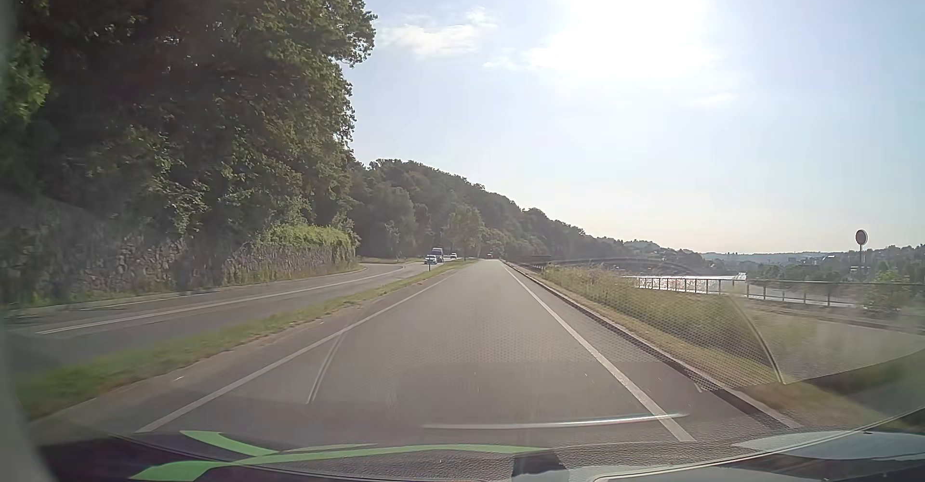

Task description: Follow the waypoints while adhering to traffic rules and regulations

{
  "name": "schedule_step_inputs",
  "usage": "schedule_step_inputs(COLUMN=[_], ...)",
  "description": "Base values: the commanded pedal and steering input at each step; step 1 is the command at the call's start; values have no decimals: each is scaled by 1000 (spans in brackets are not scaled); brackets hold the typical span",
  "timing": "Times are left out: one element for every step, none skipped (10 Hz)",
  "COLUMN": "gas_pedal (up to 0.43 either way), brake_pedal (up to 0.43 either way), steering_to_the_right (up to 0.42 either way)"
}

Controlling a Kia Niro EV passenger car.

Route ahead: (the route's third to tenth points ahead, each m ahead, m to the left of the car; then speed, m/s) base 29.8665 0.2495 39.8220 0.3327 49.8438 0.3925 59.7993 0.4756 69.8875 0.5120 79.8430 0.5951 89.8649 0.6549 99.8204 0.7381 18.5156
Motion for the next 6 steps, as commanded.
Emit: schedule_step_inputs(gas_pedal=[248, 240, 220, 220, 197, 197], brake_pedal=[0, 0, 0, 0, 0, 0], steering_to_the_right=[-6, -7, -6, -3, 0, 1])
